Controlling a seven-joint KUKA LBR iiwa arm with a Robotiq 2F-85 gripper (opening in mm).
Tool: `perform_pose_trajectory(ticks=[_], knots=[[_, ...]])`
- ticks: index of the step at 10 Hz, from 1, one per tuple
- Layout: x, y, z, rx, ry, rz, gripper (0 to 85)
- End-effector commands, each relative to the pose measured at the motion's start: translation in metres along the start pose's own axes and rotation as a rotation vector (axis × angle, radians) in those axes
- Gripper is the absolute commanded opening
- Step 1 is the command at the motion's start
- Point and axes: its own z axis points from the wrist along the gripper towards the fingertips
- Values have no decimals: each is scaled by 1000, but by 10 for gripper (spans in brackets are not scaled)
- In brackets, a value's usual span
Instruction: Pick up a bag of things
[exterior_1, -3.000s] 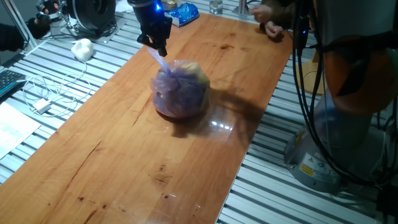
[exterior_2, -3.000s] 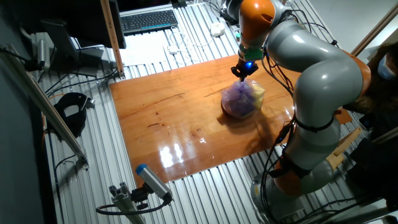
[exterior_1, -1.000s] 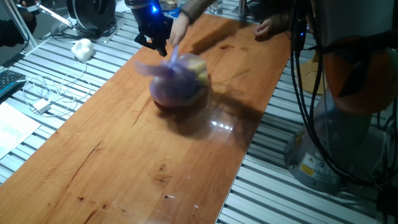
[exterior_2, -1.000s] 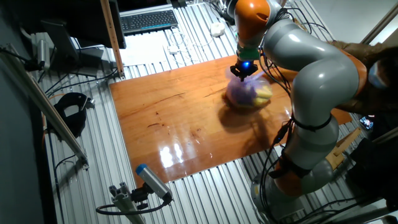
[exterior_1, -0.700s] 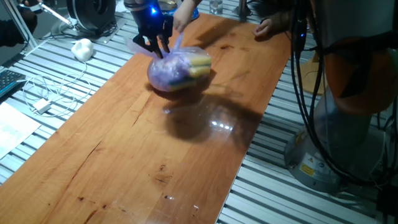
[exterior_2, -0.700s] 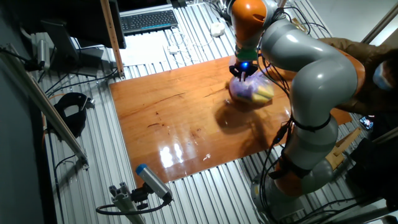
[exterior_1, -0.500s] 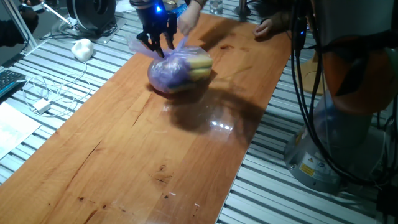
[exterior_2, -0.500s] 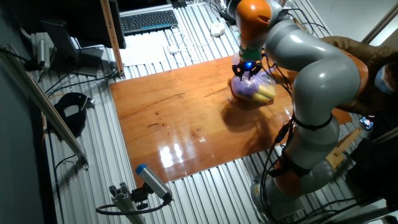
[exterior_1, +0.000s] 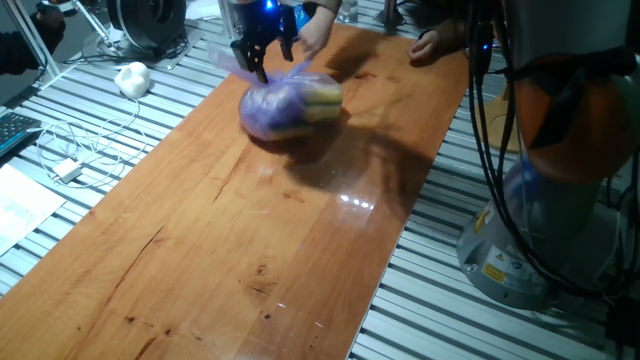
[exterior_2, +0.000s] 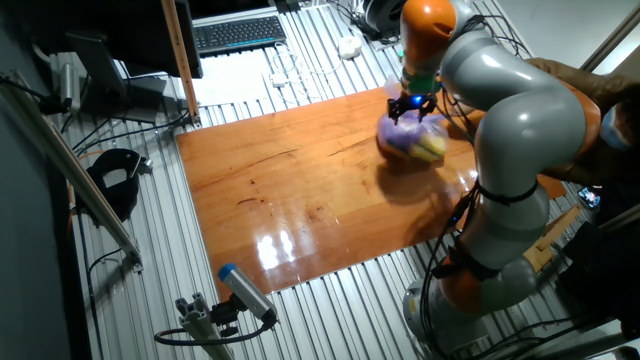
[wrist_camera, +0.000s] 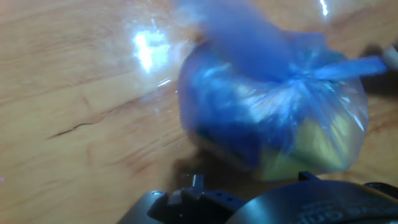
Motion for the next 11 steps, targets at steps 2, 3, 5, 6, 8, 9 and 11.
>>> perform_pose_trajectory(ticks=[2,3,5,6,8,9,11], knots=[[-13,-27,-1,-10,9,-37,680],[-19,-40,-2,-18,14,-49,680],[-29,-60,-3,-10,12,-72,680],[-34,-70,-3,10,8,-89,680],[-41,-89,-3,18,10,-106,680],[-44,-99,-2,20,18,-115,680],[-43,-113,0,10,40,-120,680]])
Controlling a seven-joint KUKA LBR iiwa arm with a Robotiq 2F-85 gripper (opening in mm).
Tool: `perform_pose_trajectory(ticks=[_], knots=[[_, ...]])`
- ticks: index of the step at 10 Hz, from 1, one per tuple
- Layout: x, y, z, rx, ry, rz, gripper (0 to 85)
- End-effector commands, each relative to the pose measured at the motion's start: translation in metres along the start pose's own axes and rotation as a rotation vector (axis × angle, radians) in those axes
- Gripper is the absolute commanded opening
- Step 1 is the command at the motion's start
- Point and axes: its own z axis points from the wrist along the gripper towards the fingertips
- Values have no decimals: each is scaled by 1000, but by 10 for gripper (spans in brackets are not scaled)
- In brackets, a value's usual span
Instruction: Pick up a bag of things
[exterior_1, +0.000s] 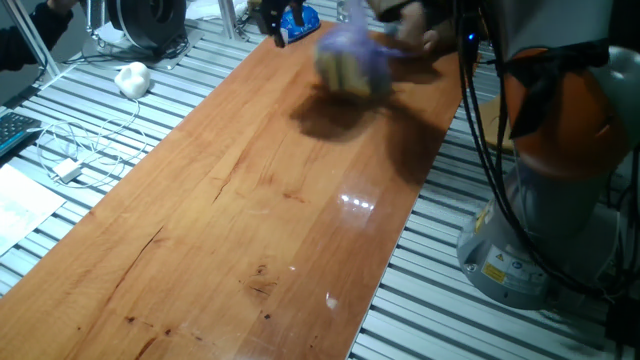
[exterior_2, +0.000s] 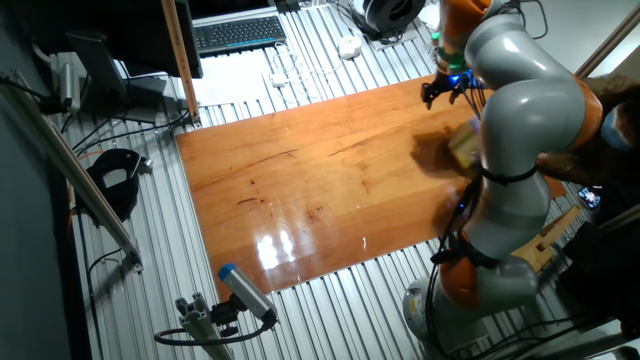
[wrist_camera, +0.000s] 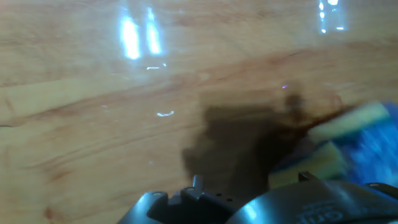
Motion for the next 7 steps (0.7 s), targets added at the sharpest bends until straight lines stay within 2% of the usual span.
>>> perform_pose_trajectory(ticks=[1,2,4,6,7], knots=[[1,-5,1,-2,11,5,680],[3,-3,2,-21,32,23,680],[14,16,2,2,30,56,680],[22,27,2,-4,40,82,680],[26,39,7,-9,25,117,680]])
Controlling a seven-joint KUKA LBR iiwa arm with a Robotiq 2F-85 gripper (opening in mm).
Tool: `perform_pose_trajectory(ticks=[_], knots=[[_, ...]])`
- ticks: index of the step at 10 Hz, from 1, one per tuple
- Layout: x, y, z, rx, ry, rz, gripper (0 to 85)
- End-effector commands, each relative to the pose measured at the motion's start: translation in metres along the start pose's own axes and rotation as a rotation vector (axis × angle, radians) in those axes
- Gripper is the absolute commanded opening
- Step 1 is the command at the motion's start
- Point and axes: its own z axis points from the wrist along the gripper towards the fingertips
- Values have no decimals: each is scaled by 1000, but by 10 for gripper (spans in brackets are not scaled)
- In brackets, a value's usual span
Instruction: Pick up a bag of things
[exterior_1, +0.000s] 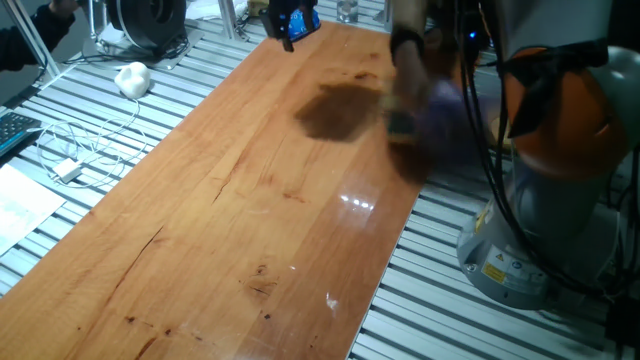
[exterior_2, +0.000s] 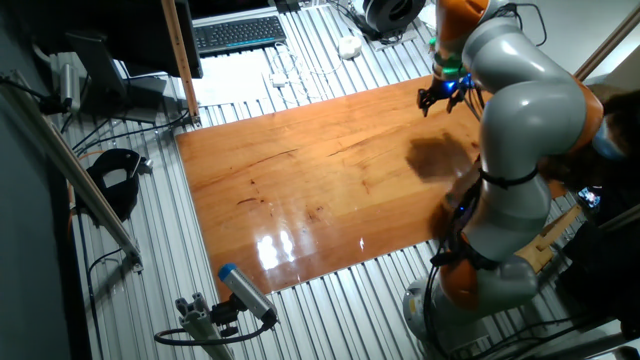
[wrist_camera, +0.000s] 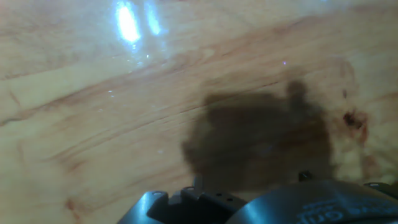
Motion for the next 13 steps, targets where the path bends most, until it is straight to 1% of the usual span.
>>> perform_pose_trajectory(ticks=[1,2,3,4,5,6,8,9,10,11,12,13], knots=[[4,11,4,-3,-10,31,680],[6,20,5,-9,-12,60,680],[7,29,4,-11,-10,87,680],[7,40,-2,-9,-7,119,680],[5,51,-9,0,-3,144,680],[3,59,-15,19,-6,158,680],[-3,74,-20,33,-13,182,680],[-7,78,-23,37,-15,190,680],[-12,81,-27,39,-7,192,680],[-18,82,-29,31,-5,198,680],[-24,83,-26,28,-9,201,680],[-27,85,-22,21,-11,204,680]])
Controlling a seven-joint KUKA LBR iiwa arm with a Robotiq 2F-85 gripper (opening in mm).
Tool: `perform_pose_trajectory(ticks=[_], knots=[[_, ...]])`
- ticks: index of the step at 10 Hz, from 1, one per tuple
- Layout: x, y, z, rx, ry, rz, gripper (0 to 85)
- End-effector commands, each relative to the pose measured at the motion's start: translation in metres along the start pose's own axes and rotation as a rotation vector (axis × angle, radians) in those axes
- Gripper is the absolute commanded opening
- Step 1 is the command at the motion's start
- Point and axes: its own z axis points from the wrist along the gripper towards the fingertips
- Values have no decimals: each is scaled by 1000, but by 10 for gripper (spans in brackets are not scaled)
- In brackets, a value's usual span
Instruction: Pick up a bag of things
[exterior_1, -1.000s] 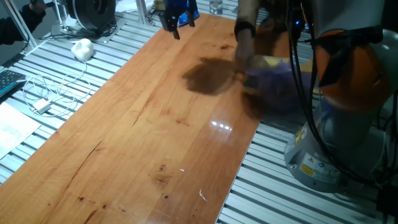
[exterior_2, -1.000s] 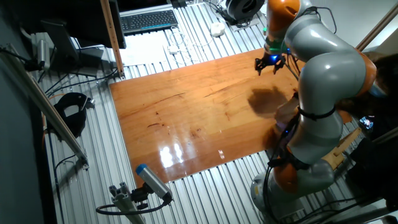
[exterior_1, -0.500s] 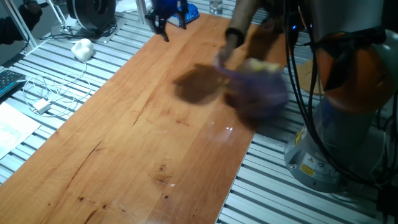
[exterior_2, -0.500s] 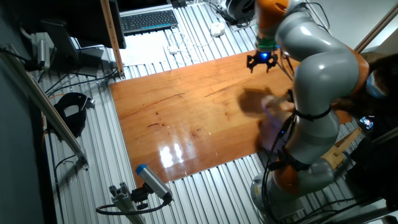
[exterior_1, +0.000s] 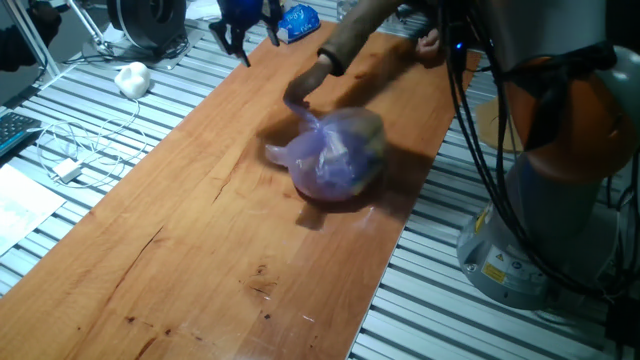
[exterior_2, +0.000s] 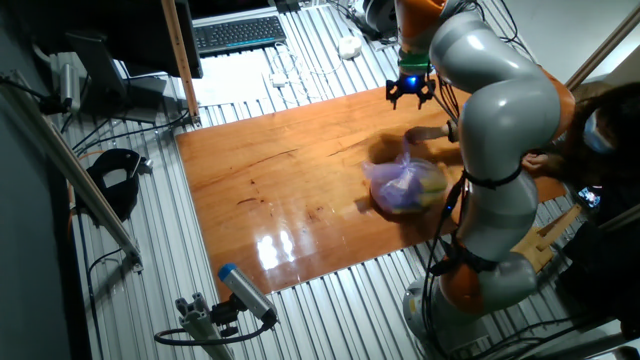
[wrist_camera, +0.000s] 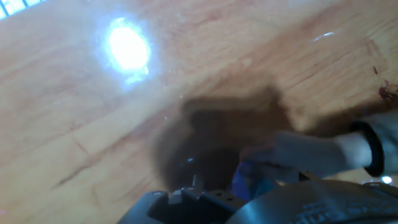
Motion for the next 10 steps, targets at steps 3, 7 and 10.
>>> perform_pose_trajectory(ticks=[3,7,10], knots=[[22,11,12,2,-3,19,680],[33,-13,39,-20,-64,-28,680],[4,-35,43,-51,-45,-79,680]])
